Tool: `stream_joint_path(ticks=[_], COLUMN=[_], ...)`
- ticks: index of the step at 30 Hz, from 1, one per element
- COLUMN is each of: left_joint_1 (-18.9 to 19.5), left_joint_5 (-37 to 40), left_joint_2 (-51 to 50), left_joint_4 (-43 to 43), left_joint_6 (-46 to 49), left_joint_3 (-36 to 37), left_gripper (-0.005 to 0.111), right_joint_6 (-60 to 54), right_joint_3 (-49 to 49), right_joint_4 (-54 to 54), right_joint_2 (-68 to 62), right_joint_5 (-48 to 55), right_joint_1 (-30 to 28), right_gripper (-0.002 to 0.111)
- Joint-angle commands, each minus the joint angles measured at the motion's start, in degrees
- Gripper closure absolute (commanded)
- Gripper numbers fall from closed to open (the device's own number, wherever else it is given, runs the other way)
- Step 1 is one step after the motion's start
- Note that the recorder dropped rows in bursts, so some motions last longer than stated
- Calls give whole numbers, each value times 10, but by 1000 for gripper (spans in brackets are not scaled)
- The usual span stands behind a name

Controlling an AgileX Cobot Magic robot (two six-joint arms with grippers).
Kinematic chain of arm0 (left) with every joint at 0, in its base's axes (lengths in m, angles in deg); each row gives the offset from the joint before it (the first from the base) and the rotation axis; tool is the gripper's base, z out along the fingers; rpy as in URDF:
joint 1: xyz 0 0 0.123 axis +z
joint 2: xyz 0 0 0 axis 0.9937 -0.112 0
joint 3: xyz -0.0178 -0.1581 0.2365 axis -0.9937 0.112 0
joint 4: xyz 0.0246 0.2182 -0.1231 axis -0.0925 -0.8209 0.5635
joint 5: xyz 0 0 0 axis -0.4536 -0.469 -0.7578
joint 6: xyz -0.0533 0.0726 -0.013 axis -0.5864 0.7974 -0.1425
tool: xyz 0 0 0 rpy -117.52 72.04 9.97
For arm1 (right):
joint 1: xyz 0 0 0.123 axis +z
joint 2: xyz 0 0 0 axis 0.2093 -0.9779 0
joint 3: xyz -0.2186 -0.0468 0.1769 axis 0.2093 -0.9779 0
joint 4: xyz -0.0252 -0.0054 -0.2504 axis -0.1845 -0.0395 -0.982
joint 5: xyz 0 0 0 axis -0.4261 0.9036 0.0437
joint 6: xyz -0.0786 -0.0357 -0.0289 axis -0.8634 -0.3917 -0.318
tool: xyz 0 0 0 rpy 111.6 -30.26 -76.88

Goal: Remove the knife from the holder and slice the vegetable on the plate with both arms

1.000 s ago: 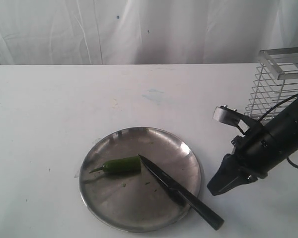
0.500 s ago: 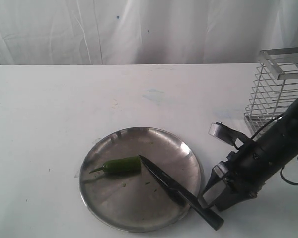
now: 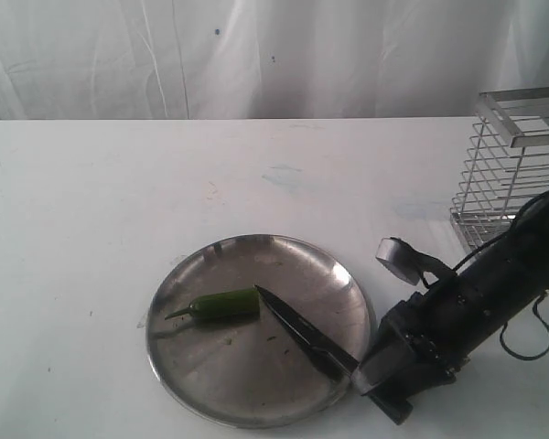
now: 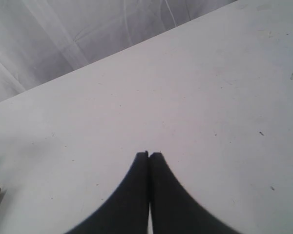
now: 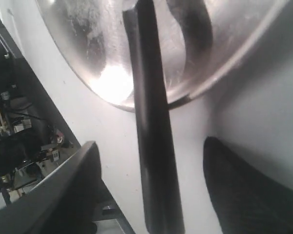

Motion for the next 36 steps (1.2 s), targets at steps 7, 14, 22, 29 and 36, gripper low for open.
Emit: stream_joint_path(ticks=[7, 14, 22, 29, 36], left_joint_1=[-4, -4, -4, -4, -4], left_joint_5=[-2, -2, -2, -2, -2], left_joint_2=[3, 3, 3, 3, 3], left_joint_4=[-5, -5, -5, -5, -5], left_joint_6=[0, 0, 0, 0, 0], left_joint_3=[3, 3, 3, 3, 3], left_gripper=[107, 107, 107, 107, 107], right_joint_6=[-45, -30, 2, 63, 136], right_joint_3=[-3, -1, 21, 21, 2], right_joint_4=[3, -6, -29, -72, -111], right_joint_2=[-45, -82, -56, 42, 156], right_joint_5=[1, -31, 9, 9, -16], right_joint_1=[53, 62, 62, 62, 71], right_gripper=[50, 79, 108, 108, 108])
